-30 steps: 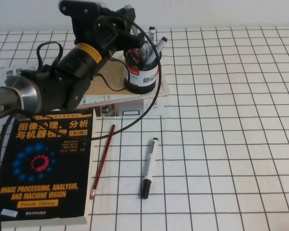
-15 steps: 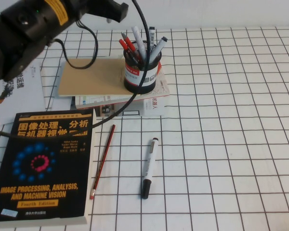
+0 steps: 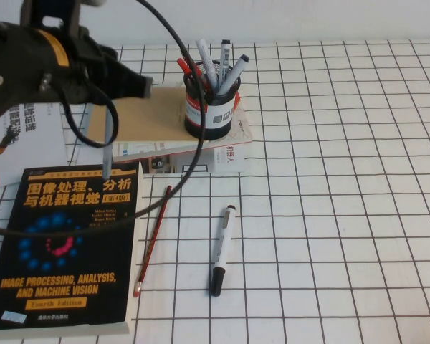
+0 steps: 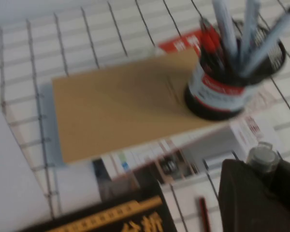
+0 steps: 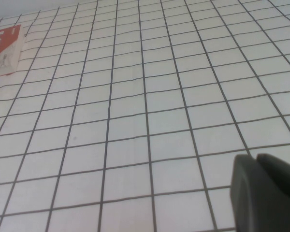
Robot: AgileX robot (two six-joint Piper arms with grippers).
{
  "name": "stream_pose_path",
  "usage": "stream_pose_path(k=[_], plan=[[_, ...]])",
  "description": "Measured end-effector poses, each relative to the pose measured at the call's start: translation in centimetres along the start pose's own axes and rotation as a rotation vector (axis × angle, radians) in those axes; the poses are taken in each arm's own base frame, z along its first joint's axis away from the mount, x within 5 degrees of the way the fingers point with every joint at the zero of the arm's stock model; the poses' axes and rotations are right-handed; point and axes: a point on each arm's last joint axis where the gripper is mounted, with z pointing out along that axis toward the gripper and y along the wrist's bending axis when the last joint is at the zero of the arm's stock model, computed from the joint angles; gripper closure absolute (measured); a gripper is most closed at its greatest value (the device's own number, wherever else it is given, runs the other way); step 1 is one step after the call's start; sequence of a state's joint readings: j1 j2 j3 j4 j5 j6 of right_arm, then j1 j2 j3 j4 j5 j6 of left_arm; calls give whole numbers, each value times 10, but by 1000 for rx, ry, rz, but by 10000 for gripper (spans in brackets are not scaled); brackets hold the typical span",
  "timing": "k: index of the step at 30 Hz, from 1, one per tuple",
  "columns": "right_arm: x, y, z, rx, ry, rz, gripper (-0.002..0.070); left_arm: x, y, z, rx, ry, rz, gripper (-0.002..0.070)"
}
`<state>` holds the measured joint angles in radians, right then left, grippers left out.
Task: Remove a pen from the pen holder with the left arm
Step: 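Take a marker out of the pen holder and lay it on the table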
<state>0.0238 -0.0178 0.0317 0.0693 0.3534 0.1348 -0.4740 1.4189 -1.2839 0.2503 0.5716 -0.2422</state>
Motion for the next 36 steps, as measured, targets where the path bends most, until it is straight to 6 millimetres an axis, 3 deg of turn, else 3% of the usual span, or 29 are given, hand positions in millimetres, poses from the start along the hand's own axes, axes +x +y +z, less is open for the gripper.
stream_pose_path(k=[8,20,28,36], plan=[[0,0,0,0,0,0,692,27,-22,31,184,250,-30,616],[0,0,0,0,0,0,692,71,-46,98,317,517,-153,616],[0,0,0,0,0,0,692,97,-39,134,294,618,-250,617],[0,0,0,0,0,0,692,105,-28,151,248,618,-336,617]])
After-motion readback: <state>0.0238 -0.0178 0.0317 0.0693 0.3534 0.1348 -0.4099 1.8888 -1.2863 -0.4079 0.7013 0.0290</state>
